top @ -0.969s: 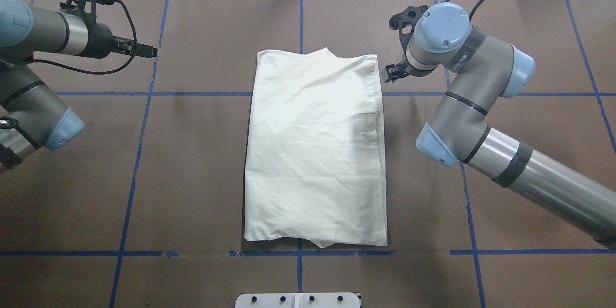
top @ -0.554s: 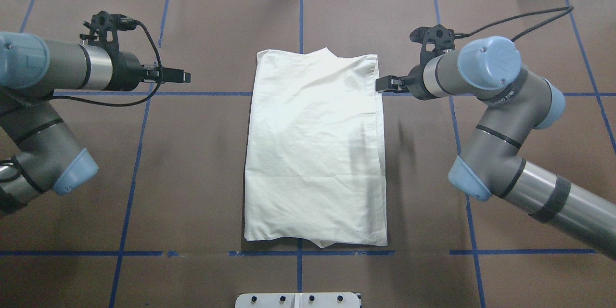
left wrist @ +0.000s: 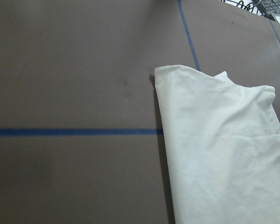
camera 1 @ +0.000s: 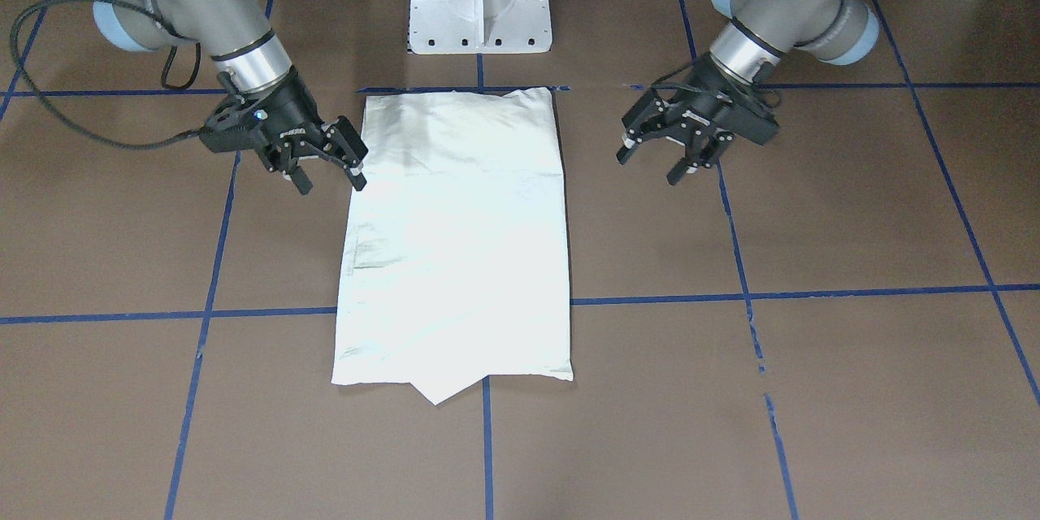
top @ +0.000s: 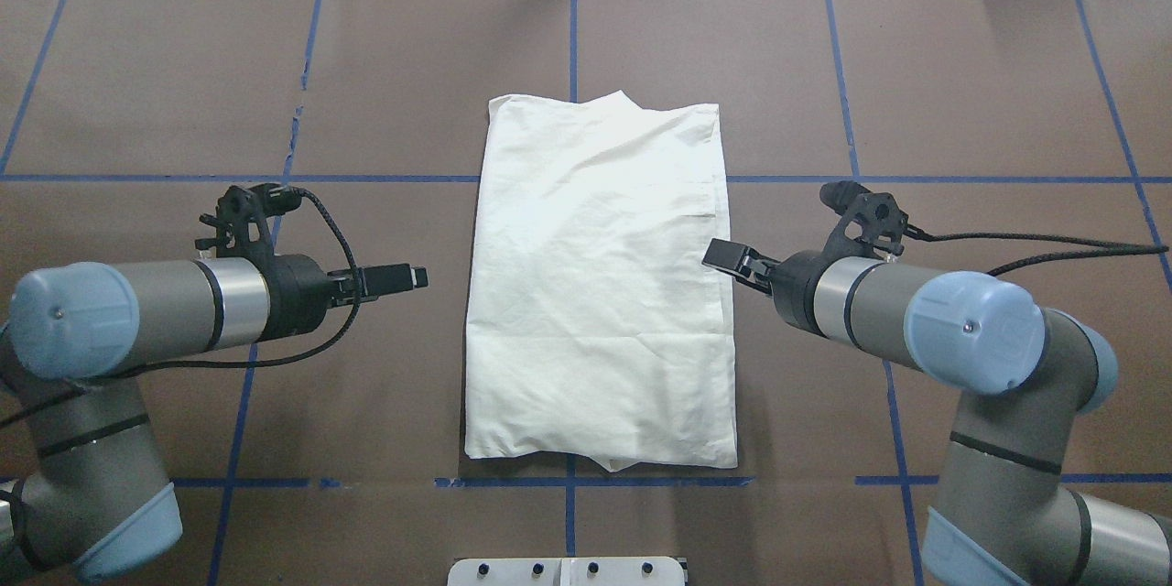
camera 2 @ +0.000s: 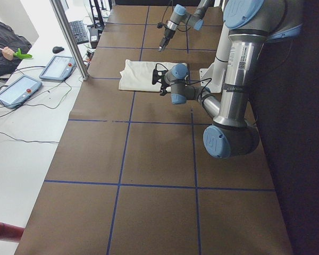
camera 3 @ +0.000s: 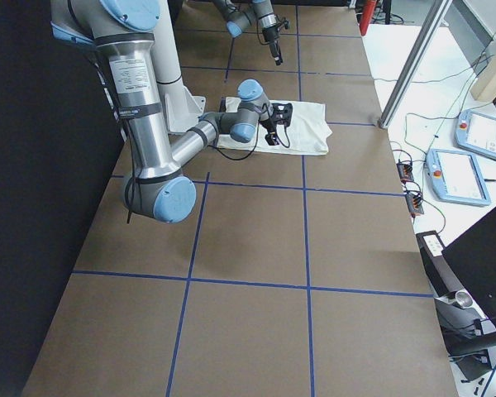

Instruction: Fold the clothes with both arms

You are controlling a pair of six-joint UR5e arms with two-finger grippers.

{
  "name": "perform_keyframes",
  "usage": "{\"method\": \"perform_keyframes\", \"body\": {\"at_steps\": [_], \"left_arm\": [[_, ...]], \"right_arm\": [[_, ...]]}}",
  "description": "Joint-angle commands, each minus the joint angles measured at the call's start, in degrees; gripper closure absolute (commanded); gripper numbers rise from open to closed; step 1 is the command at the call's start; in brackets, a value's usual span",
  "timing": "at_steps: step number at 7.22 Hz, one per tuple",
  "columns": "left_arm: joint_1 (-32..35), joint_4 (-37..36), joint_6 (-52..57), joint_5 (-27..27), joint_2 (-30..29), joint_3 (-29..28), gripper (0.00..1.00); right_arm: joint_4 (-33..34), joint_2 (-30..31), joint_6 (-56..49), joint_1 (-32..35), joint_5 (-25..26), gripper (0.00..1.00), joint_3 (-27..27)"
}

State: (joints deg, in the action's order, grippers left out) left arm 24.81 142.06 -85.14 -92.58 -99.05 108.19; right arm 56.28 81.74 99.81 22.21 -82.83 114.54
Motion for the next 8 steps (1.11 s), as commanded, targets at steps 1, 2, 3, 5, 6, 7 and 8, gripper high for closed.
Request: {"method": "perform_keyframes", "body": {"at_steps": [1, 2, 3, 5, 6, 7, 8], "left_arm": [[-9.1, -0.1, -12.6, 8.4, 0.7, 1.0, 0.26], [-12.1, -1.6, -15.7, 10.7, 0.6, 0.9, 0.41], [-14.5, -6.0, -19.8, 11.0, -1.0, 0.7, 0.40], [-16.4, -7.4, -21.3, 12.5, -3.4, -0.3, 0.39], [-17.0, -7.4, -21.3, 12.6, -3.5, -1.0, 0.39], [-17.4, -7.4, -21.3, 12.6, -3.5, -1.6, 0.39], [-17.9, -7.4, -21.3, 12.6, -3.5, -1.9, 0.39]], "right_arm": [[-0.2, 3.7, 4.2, -6.1, 7.0, 0.00, 4.4], [-0.2, 3.7, 4.2, -6.4, 7.1, 0.00, 4.7], [-0.2, 3.7, 4.2, -6.4, 7.1, 0.00, 4.8], [-0.2, 3.6, 4.2, -6.5, 7.2, 0.00, 4.8], [-0.2, 3.6, 4.2, -6.5, 7.2, 0.00, 4.7], [-0.2, 3.6, 4.2, -6.5, 7.2, 0.00, 4.7], [-0.2, 3.5, 4.2, -6.5, 7.2, 0.00, 4.7]]}}
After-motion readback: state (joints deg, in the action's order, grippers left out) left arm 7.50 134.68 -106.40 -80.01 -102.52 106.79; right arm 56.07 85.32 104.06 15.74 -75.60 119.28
